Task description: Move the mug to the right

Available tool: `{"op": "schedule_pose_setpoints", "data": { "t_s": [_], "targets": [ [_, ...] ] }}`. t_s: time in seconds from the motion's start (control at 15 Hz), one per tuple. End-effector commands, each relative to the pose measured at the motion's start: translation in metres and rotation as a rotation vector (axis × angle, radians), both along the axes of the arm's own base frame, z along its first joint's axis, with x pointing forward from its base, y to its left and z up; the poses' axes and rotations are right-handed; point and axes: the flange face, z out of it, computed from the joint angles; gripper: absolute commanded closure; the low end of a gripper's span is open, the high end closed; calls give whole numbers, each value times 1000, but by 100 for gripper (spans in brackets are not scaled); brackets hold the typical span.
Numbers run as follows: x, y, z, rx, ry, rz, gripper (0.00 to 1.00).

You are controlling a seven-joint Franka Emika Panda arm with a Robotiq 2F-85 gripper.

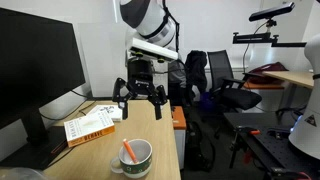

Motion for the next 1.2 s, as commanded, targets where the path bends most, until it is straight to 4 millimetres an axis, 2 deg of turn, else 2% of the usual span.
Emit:
{"op": "schedule_pose_setpoints", "data": {
  "t_s": [0.0, 1.0, 1.13],
  "targets": [
    [1, -1, 1, 0, 0, 1, 0],
    [1, -1, 2, 0, -2, 1, 0],
    [11, -9, -10, -63, 7, -112, 0]
  ]
}}
